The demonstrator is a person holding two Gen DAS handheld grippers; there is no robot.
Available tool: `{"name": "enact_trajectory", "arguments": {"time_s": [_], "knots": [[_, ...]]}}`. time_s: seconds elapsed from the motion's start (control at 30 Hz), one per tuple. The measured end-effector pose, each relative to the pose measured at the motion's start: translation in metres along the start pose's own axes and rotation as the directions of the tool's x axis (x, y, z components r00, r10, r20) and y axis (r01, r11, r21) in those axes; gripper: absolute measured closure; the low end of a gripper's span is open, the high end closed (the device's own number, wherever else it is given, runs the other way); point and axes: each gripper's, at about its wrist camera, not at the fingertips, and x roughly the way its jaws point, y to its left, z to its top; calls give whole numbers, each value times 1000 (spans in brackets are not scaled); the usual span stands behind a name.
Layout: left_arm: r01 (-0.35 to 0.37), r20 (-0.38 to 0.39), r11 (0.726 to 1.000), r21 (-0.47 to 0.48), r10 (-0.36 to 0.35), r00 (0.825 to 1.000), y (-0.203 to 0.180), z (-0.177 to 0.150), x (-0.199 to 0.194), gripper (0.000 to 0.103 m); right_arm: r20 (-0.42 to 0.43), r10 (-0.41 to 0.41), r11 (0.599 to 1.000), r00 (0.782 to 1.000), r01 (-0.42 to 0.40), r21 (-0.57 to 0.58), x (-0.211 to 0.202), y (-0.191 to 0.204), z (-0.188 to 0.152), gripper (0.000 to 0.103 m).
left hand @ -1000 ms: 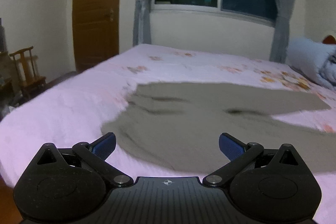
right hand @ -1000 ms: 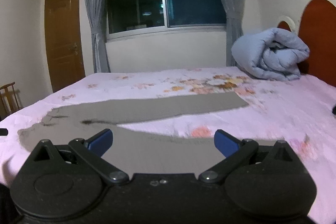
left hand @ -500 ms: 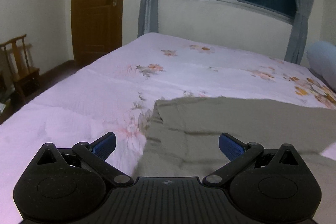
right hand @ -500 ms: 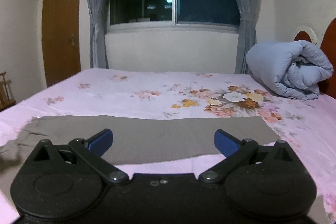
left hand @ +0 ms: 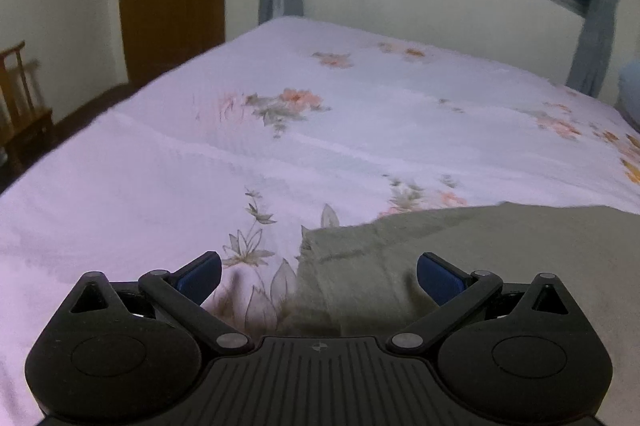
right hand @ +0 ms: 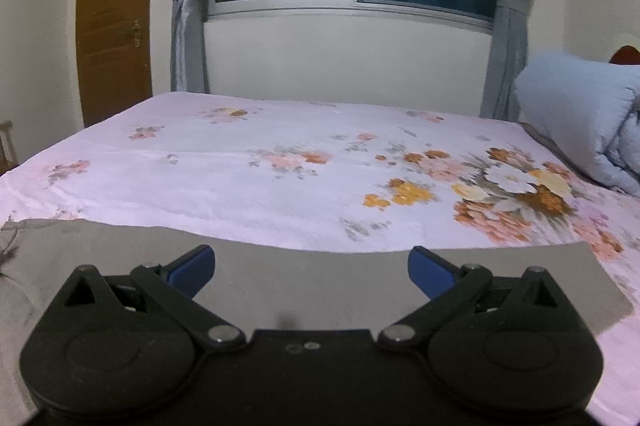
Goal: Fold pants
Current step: 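Move the left tool down to the waistband edge of the grey sweatpants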
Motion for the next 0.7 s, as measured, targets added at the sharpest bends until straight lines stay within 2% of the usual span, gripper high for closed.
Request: {"name": "enact_trajectory", "arguments": {"time_s": [0.1,0.23,0.5,0.6,0.63,0.7], "knots": [[-2,-46,1000,-17,1,999,-2,0,20,0,-27,-32,999,999,32,2,20,-5,3,6],[-3,-73,1000,19,4,997,-9,-6,36,0,-40,-32,999,999,34,30,33,-10,5,6],[17,-80,999,38,-14,997,-11,0,52,1,-45,-21,1000,999,21,13,44,-8,8,6],[56,-71,998,21,-54,996,-9,2,49,20,-49,-16,999,999,18,28,46,-9,8,6],[76,-65,997,18,-75,995,-9,3,48,35,-49,-17,999,999,18,29,46,-9,7,6],[85,-64,996,19,-83,994,-12,5,48,38,-50,-17,999,999,18,29,46,-9,6,6]]}}
